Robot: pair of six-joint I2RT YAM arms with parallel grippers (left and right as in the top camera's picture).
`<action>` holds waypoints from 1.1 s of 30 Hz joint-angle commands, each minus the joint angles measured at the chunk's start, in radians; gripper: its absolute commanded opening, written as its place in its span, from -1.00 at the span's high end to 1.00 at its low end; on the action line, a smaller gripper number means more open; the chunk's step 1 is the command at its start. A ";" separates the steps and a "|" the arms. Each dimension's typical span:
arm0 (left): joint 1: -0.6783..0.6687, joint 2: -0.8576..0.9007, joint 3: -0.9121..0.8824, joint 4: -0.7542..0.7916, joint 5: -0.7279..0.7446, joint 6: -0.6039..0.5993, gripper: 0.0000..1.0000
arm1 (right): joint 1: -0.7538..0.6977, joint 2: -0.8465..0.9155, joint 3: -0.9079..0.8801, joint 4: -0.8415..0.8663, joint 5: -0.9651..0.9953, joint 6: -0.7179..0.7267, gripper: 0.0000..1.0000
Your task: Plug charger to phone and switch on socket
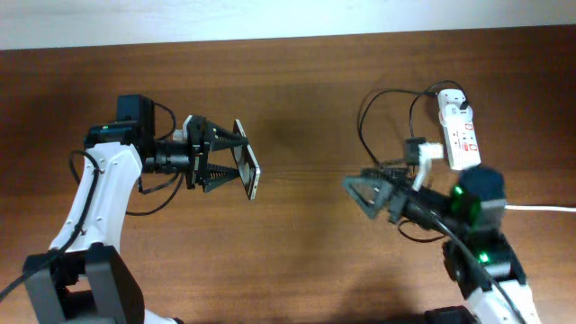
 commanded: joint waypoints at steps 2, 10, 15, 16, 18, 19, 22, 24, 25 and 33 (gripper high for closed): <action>0.004 0.002 0.021 0.001 0.014 -0.034 -0.28 | 0.266 0.116 0.212 -0.192 0.427 -0.138 -0.90; -0.006 0.002 0.021 0.051 -0.060 -0.146 -0.28 | 0.678 0.169 0.250 -0.112 0.863 -0.085 -0.82; -0.047 0.002 0.021 0.054 -0.093 -0.146 -0.29 | 0.739 0.307 0.250 0.012 0.933 0.011 -0.80; -0.047 0.002 0.021 0.054 -0.097 -0.146 -0.29 | 0.750 0.334 0.250 0.039 0.934 0.013 -0.79; -0.047 0.002 0.021 0.054 -0.099 -0.146 -0.29 | 0.765 0.371 0.250 0.073 0.933 0.014 -0.78; -0.047 0.002 0.021 0.053 -0.110 -0.146 -0.29 | 0.772 0.386 0.250 0.091 0.933 0.014 -0.76; -0.066 0.002 0.021 0.053 -0.140 -0.153 -0.28 | 0.783 0.439 0.250 0.132 0.957 0.044 -0.70; -0.085 0.002 0.021 0.067 -0.143 -0.156 -0.27 | 0.783 0.456 0.250 0.135 0.987 0.074 -0.69; -0.100 0.002 0.021 0.084 -0.147 -0.164 -0.25 | 0.783 0.464 0.250 0.143 0.986 0.074 -0.65; -0.167 0.002 0.021 0.102 -0.194 -0.212 -0.24 | 0.783 0.470 0.250 0.154 0.994 0.103 -0.23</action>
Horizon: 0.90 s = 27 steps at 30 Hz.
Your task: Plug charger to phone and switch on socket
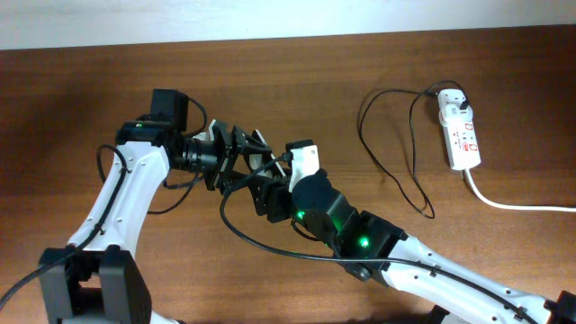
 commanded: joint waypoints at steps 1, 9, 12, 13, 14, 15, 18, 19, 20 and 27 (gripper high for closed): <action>-0.019 0.002 0.021 0.019 0.018 -0.020 -0.23 | 0.006 0.005 0.018 0.003 0.016 0.012 -0.18; -0.055 0.002 0.021 0.066 0.021 -0.041 -0.24 | 0.006 0.005 0.018 -0.069 0.021 0.012 0.10; -0.055 0.002 0.021 0.066 0.021 -0.041 -0.22 | 0.005 0.005 0.018 -0.080 0.061 0.012 0.17; -0.055 0.002 0.021 0.066 0.021 -0.040 -0.22 | 0.005 0.005 0.018 -0.080 0.062 0.012 0.19; -0.055 0.002 0.021 0.066 0.021 -0.040 -0.23 | 0.005 0.005 0.018 -0.079 0.061 0.012 0.23; -0.055 0.002 0.021 0.066 0.021 -0.040 -0.22 | 0.005 0.005 0.018 -0.079 0.061 0.011 0.24; -0.055 0.002 0.021 0.066 0.021 -0.036 -0.23 | 0.005 0.003 0.018 -0.080 0.061 0.011 0.40; -0.055 0.002 0.021 0.066 0.021 -0.036 -0.23 | 0.005 0.003 0.018 -0.080 0.061 0.011 0.46; -0.055 0.002 0.021 0.066 0.021 -0.036 -0.23 | 0.005 0.003 0.018 -0.080 0.060 0.011 0.48; -0.055 0.001 0.021 0.065 0.034 0.032 -0.41 | 0.005 -0.042 0.018 -0.118 0.053 0.012 0.74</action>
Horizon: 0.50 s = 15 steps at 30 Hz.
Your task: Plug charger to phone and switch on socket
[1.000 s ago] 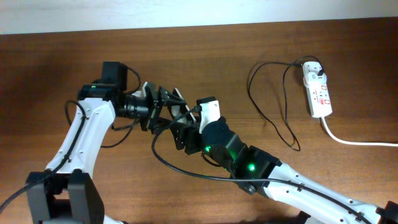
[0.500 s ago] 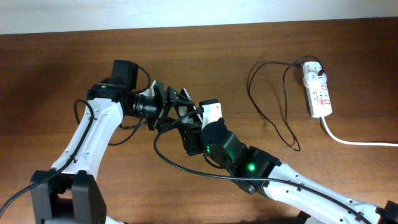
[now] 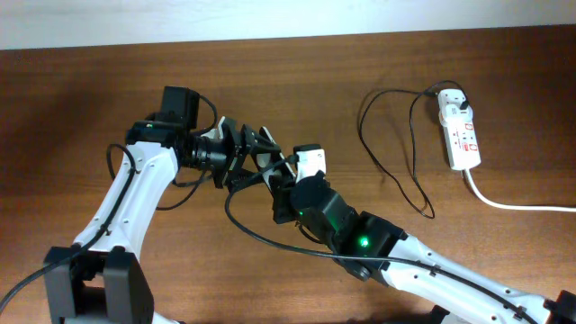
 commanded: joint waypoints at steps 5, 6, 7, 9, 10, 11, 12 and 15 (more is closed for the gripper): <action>-0.001 -0.038 0.020 0.004 0.054 0.105 -0.82 | 0.006 -0.112 0.018 -0.036 -0.016 -0.010 0.89; 0.010 -0.055 0.020 0.008 0.053 0.120 -0.99 | 0.006 -0.130 0.018 -0.047 -0.016 -0.010 0.90; 0.024 -0.076 0.020 0.010 0.053 0.136 -0.98 | 0.006 -0.144 0.018 -0.059 -0.016 -0.010 0.92; 0.069 -0.138 0.020 0.006 0.053 0.197 -0.98 | 0.006 -0.186 0.018 -0.117 -0.014 -0.010 0.92; 0.094 -0.182 0.020 -0.005 0.052 0.232 -0.98 | 0.006 -0.216 0.018 -0.151 -0.008 -0.010 0.92; 0.129 -0.248 0.020 -0.036 0.051 0.296 -0.98 | 0.006 -0.249 0.018 -0.176 -0.008 -0.010 0.92; 0.150 -0.290 0.020 -0.076 0.031 0.334 -0.98 | 0.006 -0.269 0.018 -0.192 -0.008 -0.010 0.92; 0.217 -0.481 0.020 -0.265 -0.148 0.482 -0.98 | 0.006 -0.346 0.018 -0.298 -0.008 0.065 0.92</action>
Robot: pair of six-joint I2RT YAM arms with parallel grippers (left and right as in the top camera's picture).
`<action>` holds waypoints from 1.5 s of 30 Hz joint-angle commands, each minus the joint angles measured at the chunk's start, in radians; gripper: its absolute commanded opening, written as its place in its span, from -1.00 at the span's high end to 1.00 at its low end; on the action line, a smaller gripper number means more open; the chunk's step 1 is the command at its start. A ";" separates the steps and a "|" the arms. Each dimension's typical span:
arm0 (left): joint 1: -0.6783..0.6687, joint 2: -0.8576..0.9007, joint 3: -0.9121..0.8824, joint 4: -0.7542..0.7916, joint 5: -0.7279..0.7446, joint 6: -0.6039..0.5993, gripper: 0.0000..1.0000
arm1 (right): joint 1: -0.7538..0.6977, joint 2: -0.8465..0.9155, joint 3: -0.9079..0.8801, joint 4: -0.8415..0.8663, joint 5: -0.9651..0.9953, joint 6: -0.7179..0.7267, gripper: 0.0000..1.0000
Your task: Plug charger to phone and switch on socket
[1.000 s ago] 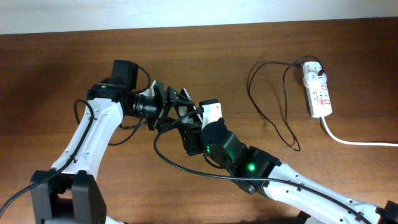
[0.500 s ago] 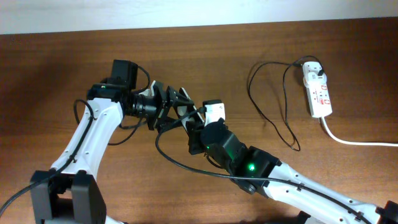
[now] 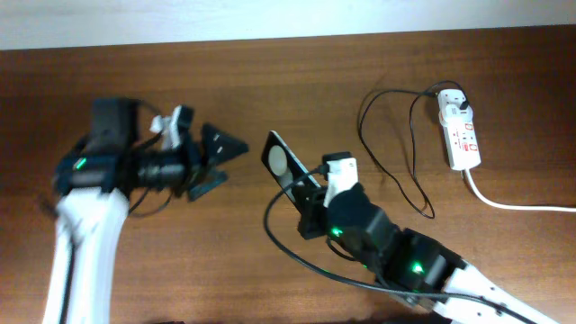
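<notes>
The dark phone (image 3: 286,166), with a pale round patch on it, sits tilted at the middle of the table, apart from my left gripper. My left gripper (image 3: 219,162) is blurred at the left, its fingers spread with nothing between them. My right gripper (image 3: 309,209) is at the phone's near end, shut on the charger plug; the joint between plug and phone is hidden. The black charger cable (image 3: 267,225) loops from there under my right arm. The white socket strip (image 3: 459,135) lies at the far right with the charger's black adapter (image 3: 454,106) in it.
Slack black cable (image 3: 396,153) lies in loops between the phone and the socket strip. A white mains cord (image 3: 517,205) runs from the strip off the right edge. The wooden table (image 3: 297,81) ends at a pale back edge.
My left gripper has let go of the phone and moved back to the left. The phone is now to the right of where it was, with my right gripper at its near end.
My left gripper held the phone at the left while my right gripper held the plug near the socket strip. Then the right gripper was at the phone with the plug, and stayed there. Now the left gripper is open and apart from the phone.
</notes>
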 commanded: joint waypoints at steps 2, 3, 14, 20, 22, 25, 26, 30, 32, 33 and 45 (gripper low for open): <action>0.072 -0.323 0.015 -0.206 -0.273 0.266 -0.98 | 0.005 -0.118 0.017 -0.120 0.010 0.094 0.92; 0.076 -0.421 0.014 -0.243 -0.333 0.291 -0.98 | 0.005 -0.136 0.017 -0.145 0.010 0.116 0.92; 0.076 -0.893 -0.462 -0.030 -0.346 -0.145 -0.99 | 0.005 -0.158 0.017 -0.172 -0.018 0.620 0.92; 0.076 -0.856 -0.805 0.459 -0.161 -0.742 -0.91 | 0.005 -0.122 0.017 -0.172 -0.026 0.840 0.92; 0.076 -0.834 -0.829 0.547 -0.148 -0.851 -0.85 | 0.005 -0.077 0.017 -0.168 -0.072 0.920 0.92; 0.076 -0.812 -0.829 0.614 -0.124 -0.958 -0.82 | 0.006 -0.016 0.017 -0.119 -0.119 0.922 0.92; 0.075 -0.806 -0.829 0.630 -0.125 -0.975 -0.82 | 0.006 0.008 0.017 -0.093 -0.127 0.922 0.92; 0.030 -0.762 -0.829 0.653 -0.126 -1.069 -0.71 | 0.006 0.062 0.017 -0.003 -0.193 0.922 0.92; -0.018 -0.710 -0.829 0.723 -0.127 -1.074 -0.71 | 0.006 0.063 0.017 0.014 -0.223 0.922 0.92; -0.045 -0.675 -0.829 0.776 -0.130 -1.093 -0.70 | 0.006 0.063 0.017 0.019 -0.238 0.922 0.92; -0.225 -0.343 -0.829 1.260 -0.142 -1.242 -0.28 | 0.005 0.063 0.017 0.119 -0.355 1.020 0.92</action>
